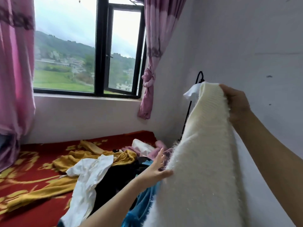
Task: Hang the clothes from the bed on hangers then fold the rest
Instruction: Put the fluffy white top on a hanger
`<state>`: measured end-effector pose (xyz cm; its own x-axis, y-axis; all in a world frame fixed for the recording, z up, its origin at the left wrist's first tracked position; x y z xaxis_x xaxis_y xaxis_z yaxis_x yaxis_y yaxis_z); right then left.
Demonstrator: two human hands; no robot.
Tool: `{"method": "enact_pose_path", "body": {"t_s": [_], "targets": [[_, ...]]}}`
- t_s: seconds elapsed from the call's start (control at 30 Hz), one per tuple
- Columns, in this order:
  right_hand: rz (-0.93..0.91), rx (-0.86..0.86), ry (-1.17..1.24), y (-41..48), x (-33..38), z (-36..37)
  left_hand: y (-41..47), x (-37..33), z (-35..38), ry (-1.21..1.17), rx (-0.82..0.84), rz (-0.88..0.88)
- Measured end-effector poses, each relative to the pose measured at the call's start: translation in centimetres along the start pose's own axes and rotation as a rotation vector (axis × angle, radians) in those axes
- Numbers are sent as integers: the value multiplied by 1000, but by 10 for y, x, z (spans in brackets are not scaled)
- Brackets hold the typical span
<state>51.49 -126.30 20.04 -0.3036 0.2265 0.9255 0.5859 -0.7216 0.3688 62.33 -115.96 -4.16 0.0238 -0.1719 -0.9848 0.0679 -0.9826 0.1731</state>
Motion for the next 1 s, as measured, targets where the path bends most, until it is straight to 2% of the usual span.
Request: {"method": "enact_pose_path", "body": {"t_s": [0.1, 0.23, 0.3, 0.4, 0.6, 0.63, 0.73, 0.83, 0.93, 1.0], "targets": [[-29, 86, 95, -4, 5, 9, -7, 13, 18, -101, 88, -96], [42, 160, 211, 0, -18, 30, -13, 69, 9, -220, -19, -377], [115, 157, 236, 7, -38, 38, -21, 81, 0, -313, -68, -456], [174, 185, 252, 17, -61, 62, -35, 85, -19, -371, -142, -443], [249, 406, 385, 32, -101, 137, -61, 62, -41, -231, -139, -196], [253, 422, 381, 36, -107, 147, -65, 64, -46, -202, -177, -189], [366, 537, 420, 37, -134, 193, -85, 82, -79, -197, -441, -224], [387, 607, 436, 39, -150, 230, -120, 84, -115, -179, -666, -206], [405, 702, 500, 39, -162, 268, -178, 62, -155, -127, -853, -169], [415, 675, 476, 45, -171, 289, -227, 30, -190, -29, -1023, -161]]}}
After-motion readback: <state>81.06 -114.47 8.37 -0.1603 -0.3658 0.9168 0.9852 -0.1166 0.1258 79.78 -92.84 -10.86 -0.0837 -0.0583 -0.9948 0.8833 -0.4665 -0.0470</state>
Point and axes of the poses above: each hand's wrist, its own y-axis towards the middle knuckle, its own z-axis out of the palm, x = y × z, the point moved 10 cm from there along y, towards the middle knuckle, and after that the axes turned 6 degrees about -y, right-handed, at the moved point
